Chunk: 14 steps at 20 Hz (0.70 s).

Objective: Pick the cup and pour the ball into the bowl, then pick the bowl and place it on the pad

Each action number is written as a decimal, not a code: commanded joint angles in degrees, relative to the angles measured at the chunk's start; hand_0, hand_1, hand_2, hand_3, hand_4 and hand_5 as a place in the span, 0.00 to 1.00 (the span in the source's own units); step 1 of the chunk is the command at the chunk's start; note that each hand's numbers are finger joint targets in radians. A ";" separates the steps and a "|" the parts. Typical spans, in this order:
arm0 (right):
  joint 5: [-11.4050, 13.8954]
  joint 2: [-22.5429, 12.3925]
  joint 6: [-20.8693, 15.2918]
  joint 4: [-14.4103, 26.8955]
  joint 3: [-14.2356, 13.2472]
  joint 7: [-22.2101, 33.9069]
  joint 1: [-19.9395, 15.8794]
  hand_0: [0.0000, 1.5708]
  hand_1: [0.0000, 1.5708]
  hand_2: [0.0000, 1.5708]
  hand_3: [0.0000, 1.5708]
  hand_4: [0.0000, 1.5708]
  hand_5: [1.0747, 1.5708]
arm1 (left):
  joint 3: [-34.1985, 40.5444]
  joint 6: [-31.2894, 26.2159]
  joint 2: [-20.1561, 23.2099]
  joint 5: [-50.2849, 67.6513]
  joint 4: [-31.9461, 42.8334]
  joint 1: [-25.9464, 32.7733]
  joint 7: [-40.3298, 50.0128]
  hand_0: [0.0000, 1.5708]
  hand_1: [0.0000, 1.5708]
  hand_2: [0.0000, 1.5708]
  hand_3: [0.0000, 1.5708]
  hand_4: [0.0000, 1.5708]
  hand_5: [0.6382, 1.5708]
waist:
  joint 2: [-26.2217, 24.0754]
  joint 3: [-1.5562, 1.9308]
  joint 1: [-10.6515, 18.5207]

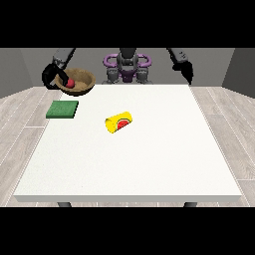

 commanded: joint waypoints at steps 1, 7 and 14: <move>-1.29 -6.18 2.84 2.37 -3.99 -6.70 1.68 1.00 1.00 1.00 0.00 0.57 1.00 | 5.07 -4.60 5.78 4.25 -1.54 -1.63 -2.69 0.00 0.00 0.00 0.00 0.82 0.94 | 4.99 0.03 1.67; -2.90 -5.61 2.38 2.00 -5.95 -9.11 4.06 1.00 1.00 1.00 0.00 0.55 1.00 | 17.43 -16.62 20.31 14.34 4.87 -2.26 -2.16 0.00 0.00 0.00 0.00 0.82 1.00 | 5.32 -0.03 2.17; -3.13 -3.81 -1.08 2.03 -6.94 -11.50 0.16 1.00 1.00 1.00 0.00 0.48 0.99 | 22.86 -22.34 28.26 17.21 14.06 -4.73 -5.74 0.00 0.00 0.00 0.00 0.77 0.99 | 10.23 -0.02 1.68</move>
